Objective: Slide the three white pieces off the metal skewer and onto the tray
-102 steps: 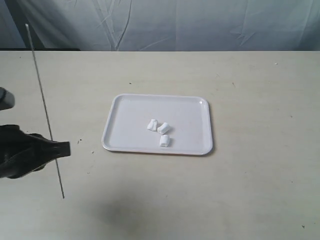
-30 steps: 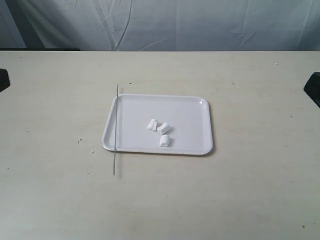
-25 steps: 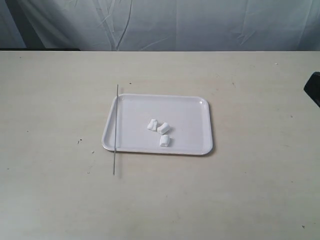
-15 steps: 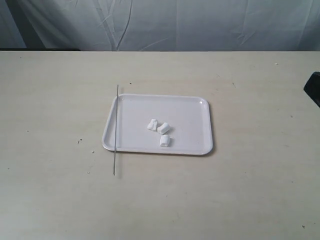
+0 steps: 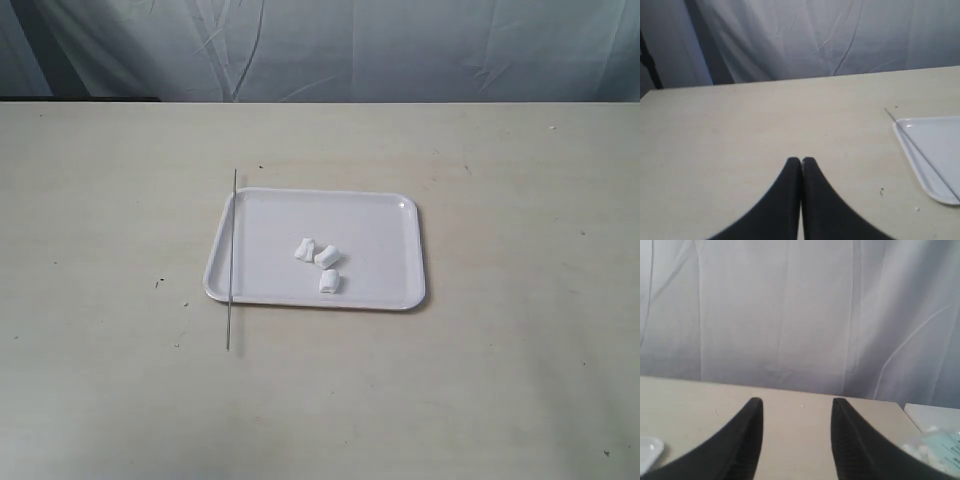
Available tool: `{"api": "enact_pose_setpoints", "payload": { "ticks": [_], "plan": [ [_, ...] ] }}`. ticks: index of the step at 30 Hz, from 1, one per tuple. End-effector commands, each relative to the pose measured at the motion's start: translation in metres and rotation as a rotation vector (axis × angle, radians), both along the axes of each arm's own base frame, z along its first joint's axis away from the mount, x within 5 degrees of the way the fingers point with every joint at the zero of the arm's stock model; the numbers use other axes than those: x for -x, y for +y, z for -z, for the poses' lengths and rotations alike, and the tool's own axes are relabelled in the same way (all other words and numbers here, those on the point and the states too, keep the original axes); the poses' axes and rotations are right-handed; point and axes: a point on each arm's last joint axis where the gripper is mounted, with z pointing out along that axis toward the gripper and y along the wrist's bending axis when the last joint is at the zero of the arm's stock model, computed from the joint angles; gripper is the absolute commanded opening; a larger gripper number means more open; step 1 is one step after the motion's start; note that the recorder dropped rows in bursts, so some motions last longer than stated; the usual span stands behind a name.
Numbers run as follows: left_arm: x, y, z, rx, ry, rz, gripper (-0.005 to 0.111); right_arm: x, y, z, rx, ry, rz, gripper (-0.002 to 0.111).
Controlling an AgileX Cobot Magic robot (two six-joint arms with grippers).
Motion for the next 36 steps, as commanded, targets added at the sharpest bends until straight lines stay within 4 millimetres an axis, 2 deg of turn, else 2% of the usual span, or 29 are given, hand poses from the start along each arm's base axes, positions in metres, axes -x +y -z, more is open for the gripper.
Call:
{"api": "enact_pose_setpoints", "payload": {
  "ticks": [1,4,10,17,25,27,36],
  "plan": [
    [0.008,0.005,0.03,0.06,0.014,-0.083,0.0,0.004,-0.003,0.027,0.106,0.035,0.014,0.042],
    [0.01,0.006,0.046,0.058,0.014,-0.105,0.0,0.004,-0.003,0.028,0.01,0.042,0.022,0.042],
    [0.011,0.005,0.043,0.029,-0.033,-0.09,0.0,0.004,-0.004,0.02,-0.219,-0.046,0.026,0.042],
    [0.011,0.002,0.044,0.009,-0.03,-0.048,0.0,0.014,0.003,0.024,-0.19,-0.012,-0.05,0.042],
    [0.011,0.002,0.044,0.007,-0.03,-0.048,0.0,0.036,0.006,0.045,-0.066,0.161,-0.087,0.042],
    [0.011,0.002,0.044,0.007,-0.032,-0.048,0.0,0.036,0.005,0.049,-0.083,0.208,-0.069,0.042],
    [0.011,0.002,0.044,0.007,-0.032,-0.048,0.0,0.036,0.004,0.049,-0.12,0.203,-0.058,0.042]
  ]
}}
